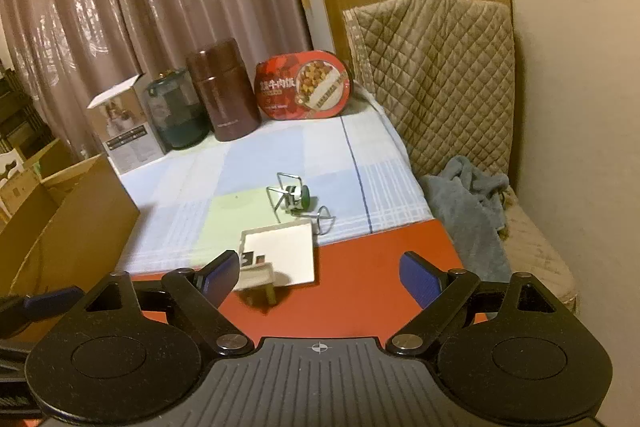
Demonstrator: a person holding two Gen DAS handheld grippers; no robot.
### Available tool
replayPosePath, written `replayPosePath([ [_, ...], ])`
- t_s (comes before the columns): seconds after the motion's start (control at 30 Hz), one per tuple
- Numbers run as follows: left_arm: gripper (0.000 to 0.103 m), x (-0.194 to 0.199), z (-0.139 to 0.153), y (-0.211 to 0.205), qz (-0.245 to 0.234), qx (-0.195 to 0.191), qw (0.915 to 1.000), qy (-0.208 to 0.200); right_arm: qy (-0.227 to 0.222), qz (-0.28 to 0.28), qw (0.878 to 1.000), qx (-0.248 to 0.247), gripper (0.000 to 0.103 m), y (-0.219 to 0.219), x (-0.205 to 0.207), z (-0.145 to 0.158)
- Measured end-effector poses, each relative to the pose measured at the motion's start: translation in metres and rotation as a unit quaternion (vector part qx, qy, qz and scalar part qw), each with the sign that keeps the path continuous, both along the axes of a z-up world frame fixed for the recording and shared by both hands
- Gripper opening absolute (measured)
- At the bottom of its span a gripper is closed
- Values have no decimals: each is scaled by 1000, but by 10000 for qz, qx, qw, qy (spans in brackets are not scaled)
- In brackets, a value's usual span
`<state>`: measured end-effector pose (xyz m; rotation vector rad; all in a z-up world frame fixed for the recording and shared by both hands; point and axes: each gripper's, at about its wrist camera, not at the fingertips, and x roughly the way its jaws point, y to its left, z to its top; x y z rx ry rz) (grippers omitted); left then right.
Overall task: Organize rigid objects
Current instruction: 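Grasp the white plug charger with the left tool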
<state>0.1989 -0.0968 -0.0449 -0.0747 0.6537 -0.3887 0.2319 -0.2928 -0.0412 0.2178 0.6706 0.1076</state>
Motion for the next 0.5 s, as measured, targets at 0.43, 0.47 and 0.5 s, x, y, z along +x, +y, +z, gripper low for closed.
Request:
replayPosePath([
  [0.43, 82, 65, -54, -20, -56, -63, 9995, 300, 309, 33, 9994, -147, 62, -8, 43, -25],
  [0.47, 82, 69, -56, -23, -70, -93, 9994, 313, 316, 11, 9994, -137, 61, -8, 44, -26],
  [0.5, 82, 72, -59, -25, -81, -115, 9994, 328, 326, -13, 9994, -130, 61, -9, 45, -27],
])
